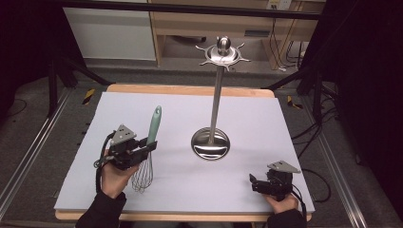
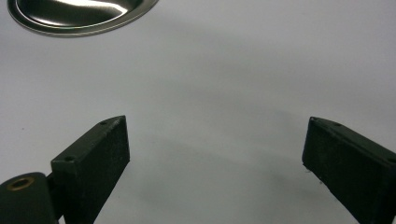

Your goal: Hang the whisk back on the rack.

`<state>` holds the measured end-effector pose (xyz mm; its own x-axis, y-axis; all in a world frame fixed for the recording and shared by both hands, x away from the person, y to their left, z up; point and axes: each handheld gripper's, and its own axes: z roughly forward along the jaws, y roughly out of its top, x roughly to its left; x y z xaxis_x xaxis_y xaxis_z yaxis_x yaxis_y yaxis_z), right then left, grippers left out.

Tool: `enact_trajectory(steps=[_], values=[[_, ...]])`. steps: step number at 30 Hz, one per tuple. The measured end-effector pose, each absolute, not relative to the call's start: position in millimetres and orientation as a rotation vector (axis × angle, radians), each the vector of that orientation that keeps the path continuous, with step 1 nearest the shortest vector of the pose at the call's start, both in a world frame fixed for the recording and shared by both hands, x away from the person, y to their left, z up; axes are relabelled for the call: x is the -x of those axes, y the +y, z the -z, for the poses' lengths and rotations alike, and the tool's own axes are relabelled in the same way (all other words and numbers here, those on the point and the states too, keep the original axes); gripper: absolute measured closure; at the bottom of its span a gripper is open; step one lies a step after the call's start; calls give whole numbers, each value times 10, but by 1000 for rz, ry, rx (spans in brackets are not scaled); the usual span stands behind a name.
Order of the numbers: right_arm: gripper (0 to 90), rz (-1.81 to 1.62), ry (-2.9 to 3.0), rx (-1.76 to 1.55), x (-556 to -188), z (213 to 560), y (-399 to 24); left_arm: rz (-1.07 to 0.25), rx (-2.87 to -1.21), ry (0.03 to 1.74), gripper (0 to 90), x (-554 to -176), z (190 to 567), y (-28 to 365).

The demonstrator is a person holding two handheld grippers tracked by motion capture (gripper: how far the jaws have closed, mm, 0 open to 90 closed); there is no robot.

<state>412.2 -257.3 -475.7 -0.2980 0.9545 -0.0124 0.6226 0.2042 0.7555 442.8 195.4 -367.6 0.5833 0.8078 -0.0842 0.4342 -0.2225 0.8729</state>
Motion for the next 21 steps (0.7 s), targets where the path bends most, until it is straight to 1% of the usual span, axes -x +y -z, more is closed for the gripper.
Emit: enact_trajectory(steps=[10, 21], values=[[80, -897, 1993, -1468, -4125, 4761, -2569, -514, -1806, 968, 688, -4362, 3581, 1948], [78, -897, 1998, -1463, -4134, 4770, -2588, -527, -1775, 915, 687, -4318, 3429, 1847]])
